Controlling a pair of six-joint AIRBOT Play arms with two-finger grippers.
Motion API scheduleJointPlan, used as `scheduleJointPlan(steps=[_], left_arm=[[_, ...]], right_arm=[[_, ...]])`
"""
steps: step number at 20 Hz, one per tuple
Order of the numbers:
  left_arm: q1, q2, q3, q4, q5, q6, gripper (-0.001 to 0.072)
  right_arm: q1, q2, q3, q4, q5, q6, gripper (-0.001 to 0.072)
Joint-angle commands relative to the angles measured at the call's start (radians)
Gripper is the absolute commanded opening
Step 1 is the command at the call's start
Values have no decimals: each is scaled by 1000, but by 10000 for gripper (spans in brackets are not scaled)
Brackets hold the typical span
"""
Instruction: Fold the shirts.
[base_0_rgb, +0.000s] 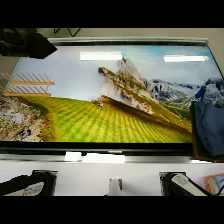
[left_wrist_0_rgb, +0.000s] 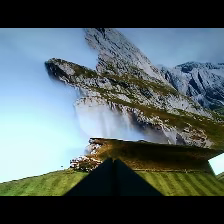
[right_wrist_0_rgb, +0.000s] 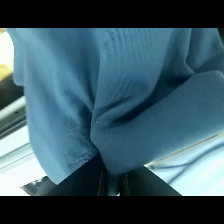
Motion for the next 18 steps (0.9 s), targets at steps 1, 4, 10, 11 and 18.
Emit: scheduleJointPlan(steps=[1,4,10,11,18], left_arm=[[0,0,0,0,0,0,32],[0,0,0,0,0,0,33],[-1,-3,0,17,0,0,30],[-7,-11,0,62,-1,0,30],[-60,-203,1,488,-239,-118,480]], right_arm=[[0,10,-93,-80,-84,-2,35],[-2,10,-95,-54,-140,-25,528],[35,10,204,96,-354,-181,547],[79,10,277,96,-422,-189,547],[728,-64,413,77,-454,-86,549]])
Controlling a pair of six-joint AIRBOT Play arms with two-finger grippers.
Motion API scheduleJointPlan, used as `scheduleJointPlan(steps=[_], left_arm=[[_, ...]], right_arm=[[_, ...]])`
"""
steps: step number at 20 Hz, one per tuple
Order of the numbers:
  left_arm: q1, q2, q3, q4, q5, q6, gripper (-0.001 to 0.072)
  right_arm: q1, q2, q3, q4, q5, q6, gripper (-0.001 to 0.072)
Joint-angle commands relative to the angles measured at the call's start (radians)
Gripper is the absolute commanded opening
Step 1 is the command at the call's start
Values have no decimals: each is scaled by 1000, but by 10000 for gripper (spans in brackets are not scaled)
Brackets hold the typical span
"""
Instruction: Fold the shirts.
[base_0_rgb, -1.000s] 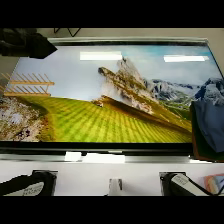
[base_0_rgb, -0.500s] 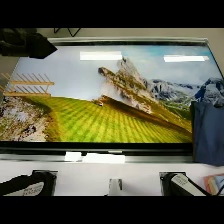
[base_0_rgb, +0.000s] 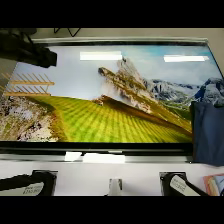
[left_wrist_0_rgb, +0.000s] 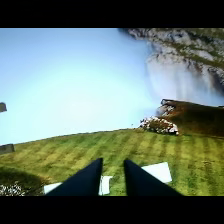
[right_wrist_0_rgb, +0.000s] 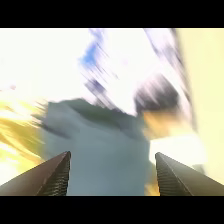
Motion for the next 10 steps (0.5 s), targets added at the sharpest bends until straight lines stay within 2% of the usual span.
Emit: scheduleJointPlan(steps=[1,2,3,4,6,8,10], left_arm=[[-6,-103,-4,115,-211,-79,720],[-5,-114,-34,97,-282,-48,720],[-4,-101,-95,84,-271,-43,720],[-3,-67,-160,65,-216,-62,720],[-2,21,-285,42,-61,-180,720],[2,38,-316,43,-28,-227,720],[2,32,-316,42,-28,-225,720]], right_arm=[[317,-85,36,1,121,93,562],[373,-127,36,9,202,93,580],[411,-163,36,11,266,92,666],[436,-193,35,11,320,93,677],[460,-228,35,10,375,107,678],[460,-232,35,10,370,134,677],[460,-232,35,7,364,133,677]])
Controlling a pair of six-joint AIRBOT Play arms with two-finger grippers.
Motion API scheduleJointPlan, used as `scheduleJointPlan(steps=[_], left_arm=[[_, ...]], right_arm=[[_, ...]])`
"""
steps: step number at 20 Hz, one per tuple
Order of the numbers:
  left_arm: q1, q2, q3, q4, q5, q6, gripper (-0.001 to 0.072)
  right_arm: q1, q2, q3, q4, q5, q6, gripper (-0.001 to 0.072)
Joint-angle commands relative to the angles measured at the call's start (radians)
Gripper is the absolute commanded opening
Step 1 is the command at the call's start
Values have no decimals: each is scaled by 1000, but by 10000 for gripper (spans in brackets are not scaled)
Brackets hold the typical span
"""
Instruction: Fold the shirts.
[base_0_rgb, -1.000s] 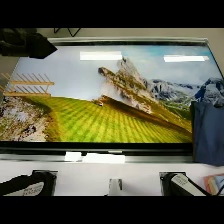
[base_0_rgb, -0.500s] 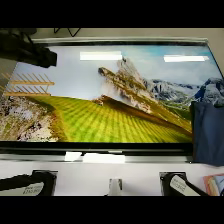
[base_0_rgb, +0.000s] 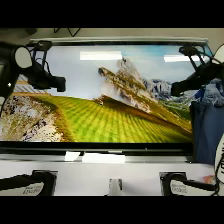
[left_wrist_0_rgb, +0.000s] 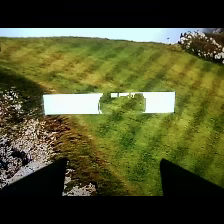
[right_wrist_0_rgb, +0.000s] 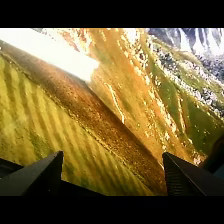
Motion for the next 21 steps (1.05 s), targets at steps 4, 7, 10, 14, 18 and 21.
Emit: scheduleJointPlan(steps=[4,7,10,14,18,21], left_arm=[[2,16,-45,-5,40,-51,720],[2,16,-45,-5,41,-51,720],[2,16,-45,-5,40,-51,720],[2,16,-45,-5,40,-51,720],[2,16,-45,-5,41,-51,720],[2,16,-45,-5,41,-51,720]], right_arm=[[27,-19,2,1,39,21,677],[27,-19,1,1,39,20,677],[27,-19,2,1,39,21,677],[27,-19,2,1,39,21,677],[27,-19,2,1,39,21,677],[27,-19,2,1,39,21,677]])
